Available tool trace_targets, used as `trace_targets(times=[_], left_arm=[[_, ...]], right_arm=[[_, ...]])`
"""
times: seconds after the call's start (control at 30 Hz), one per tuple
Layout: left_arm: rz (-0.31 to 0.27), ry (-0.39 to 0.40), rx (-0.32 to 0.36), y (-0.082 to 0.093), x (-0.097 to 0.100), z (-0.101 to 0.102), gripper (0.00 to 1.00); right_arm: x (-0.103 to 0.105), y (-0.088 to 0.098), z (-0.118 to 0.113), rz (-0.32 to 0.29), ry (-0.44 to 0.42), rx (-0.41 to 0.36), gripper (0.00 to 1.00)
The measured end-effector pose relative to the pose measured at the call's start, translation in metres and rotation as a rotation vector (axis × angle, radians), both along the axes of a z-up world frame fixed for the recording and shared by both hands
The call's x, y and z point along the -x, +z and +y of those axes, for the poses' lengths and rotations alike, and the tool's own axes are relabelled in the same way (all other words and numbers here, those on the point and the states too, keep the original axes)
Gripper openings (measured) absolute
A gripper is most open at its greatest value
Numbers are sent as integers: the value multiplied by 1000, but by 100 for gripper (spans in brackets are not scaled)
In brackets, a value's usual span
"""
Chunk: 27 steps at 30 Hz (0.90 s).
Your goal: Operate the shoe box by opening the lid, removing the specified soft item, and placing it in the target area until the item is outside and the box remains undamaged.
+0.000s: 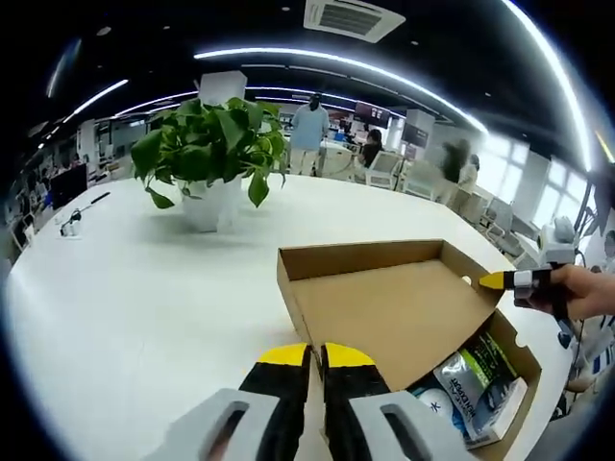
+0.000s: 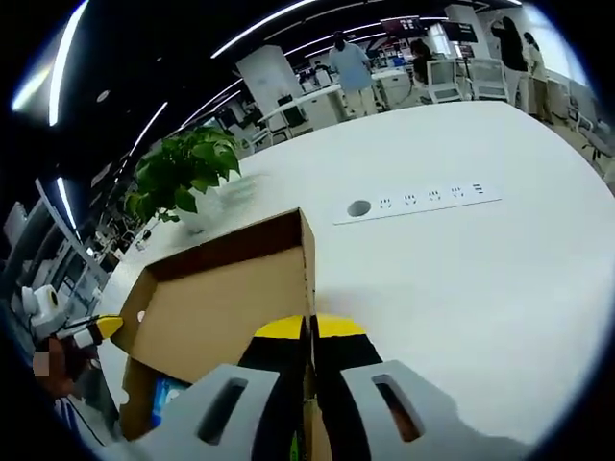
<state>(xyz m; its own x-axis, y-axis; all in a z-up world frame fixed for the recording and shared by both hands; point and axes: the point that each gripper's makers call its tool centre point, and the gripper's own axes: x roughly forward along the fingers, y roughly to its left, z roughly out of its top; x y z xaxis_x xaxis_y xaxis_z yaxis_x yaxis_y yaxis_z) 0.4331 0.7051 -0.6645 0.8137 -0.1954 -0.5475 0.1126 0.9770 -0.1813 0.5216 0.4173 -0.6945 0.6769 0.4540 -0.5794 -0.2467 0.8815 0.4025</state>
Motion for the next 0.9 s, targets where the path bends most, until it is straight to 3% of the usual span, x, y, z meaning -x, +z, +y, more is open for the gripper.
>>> trace_targets(times=[0.9], left_arm=[[-3,16,43,-5,-5,4,4]], right_arm=[[15,-13,-3,70,-28,-15,2]])
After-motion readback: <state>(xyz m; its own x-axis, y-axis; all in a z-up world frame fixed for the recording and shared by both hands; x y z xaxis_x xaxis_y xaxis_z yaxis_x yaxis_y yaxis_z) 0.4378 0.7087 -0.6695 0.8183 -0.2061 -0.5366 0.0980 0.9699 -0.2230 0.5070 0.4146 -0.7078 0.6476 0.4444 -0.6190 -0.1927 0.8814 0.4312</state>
